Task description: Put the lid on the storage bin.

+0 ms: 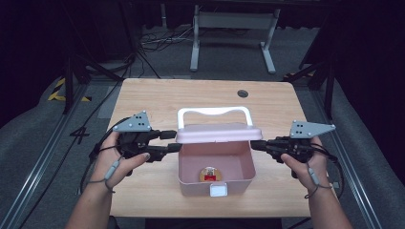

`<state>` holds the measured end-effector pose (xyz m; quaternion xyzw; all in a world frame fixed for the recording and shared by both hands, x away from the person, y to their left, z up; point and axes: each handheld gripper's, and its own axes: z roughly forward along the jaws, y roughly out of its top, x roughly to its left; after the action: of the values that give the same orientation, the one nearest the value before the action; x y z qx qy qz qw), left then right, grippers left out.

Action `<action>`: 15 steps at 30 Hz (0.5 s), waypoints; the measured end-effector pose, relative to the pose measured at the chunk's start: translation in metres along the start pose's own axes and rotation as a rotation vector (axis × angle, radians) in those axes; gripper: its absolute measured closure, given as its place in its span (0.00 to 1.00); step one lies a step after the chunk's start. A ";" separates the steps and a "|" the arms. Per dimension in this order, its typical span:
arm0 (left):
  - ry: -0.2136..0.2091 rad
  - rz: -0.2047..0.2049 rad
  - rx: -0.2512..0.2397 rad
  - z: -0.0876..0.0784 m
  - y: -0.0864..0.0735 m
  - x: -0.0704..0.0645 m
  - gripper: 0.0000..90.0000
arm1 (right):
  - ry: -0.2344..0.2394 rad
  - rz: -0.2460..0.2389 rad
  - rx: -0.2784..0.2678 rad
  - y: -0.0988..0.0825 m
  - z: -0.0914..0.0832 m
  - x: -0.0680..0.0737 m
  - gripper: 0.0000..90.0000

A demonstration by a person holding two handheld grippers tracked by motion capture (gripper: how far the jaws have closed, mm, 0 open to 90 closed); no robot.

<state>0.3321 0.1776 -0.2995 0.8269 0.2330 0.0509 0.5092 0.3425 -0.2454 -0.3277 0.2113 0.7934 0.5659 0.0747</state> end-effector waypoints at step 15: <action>0.058 0.025 0.052 -0.017 -0.007 0.009 0.47 | 0.011 0.004 0.015 0.000 -0.001 -0.001 1.00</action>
<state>0.3322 0.1976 -0.2986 0.8409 0.2383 0.0751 0.4801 0.3427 -0.2470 -0.3275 0.2102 0.7977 0.5612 0.0675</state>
